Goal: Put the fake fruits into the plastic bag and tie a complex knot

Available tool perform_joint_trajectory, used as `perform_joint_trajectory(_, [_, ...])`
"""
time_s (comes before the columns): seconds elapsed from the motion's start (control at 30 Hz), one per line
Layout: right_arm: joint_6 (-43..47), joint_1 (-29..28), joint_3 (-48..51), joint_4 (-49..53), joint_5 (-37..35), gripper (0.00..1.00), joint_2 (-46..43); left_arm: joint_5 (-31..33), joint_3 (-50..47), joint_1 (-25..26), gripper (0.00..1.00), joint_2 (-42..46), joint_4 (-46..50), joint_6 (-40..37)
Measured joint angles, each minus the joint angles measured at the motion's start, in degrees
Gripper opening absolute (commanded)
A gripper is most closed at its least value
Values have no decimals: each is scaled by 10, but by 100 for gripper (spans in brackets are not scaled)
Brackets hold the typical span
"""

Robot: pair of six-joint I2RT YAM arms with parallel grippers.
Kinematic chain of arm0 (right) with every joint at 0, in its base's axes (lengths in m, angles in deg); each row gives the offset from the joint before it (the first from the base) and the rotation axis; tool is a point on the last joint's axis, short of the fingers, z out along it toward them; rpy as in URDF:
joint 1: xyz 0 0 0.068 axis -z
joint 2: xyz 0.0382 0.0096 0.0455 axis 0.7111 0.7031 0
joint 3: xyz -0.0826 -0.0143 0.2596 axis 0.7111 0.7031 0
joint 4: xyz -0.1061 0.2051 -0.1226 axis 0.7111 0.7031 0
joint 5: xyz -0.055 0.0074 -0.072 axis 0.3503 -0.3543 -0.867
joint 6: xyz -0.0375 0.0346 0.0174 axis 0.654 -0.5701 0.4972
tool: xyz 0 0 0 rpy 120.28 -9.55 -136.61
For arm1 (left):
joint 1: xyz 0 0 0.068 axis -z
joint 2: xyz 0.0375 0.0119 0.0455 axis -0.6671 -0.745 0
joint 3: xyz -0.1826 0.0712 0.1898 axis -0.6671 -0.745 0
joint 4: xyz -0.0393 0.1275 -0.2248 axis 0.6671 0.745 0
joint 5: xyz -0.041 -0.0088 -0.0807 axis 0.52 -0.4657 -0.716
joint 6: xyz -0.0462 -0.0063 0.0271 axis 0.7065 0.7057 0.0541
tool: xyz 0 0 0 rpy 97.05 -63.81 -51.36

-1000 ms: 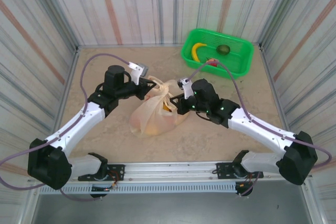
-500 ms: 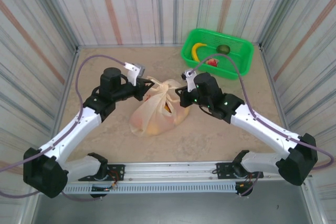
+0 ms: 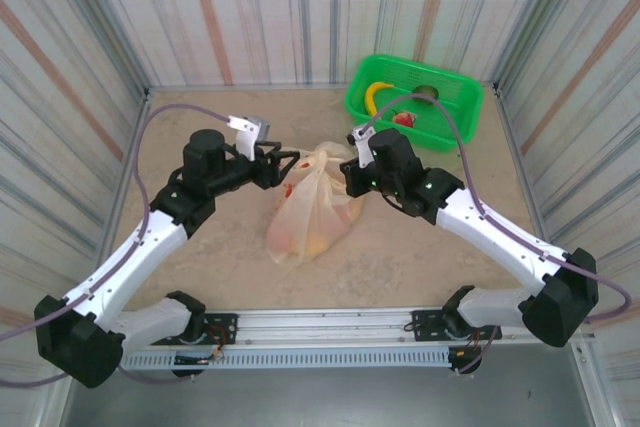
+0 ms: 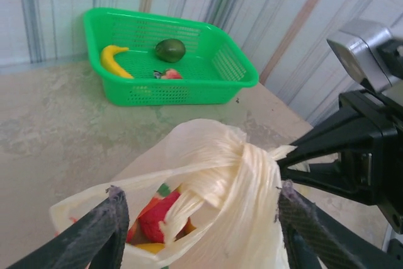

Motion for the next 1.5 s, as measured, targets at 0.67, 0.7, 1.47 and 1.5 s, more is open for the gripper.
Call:
perform_joint_trajectory(0.67, [-1, 0, 28, -26, 26, 0, -9, -110, 127, -14, 28, -151, 145, -7])
perform_joint_trajectory(0.7, [-1, 0, 28, -28, 26, 0, -9, -104, 133, -13, 30, -155, 156, -14])
perform_joint_trajectory(1.47, [-6, 5, 32, -54, 41, 0, 0, -77, 158, 7, 26, -226, 172, -69])
perform_joint_trajectory(1.5, [-6, 5, 32, -54, 43, 0, 2, -85, 158, 7, 18, -227, 163, -69])
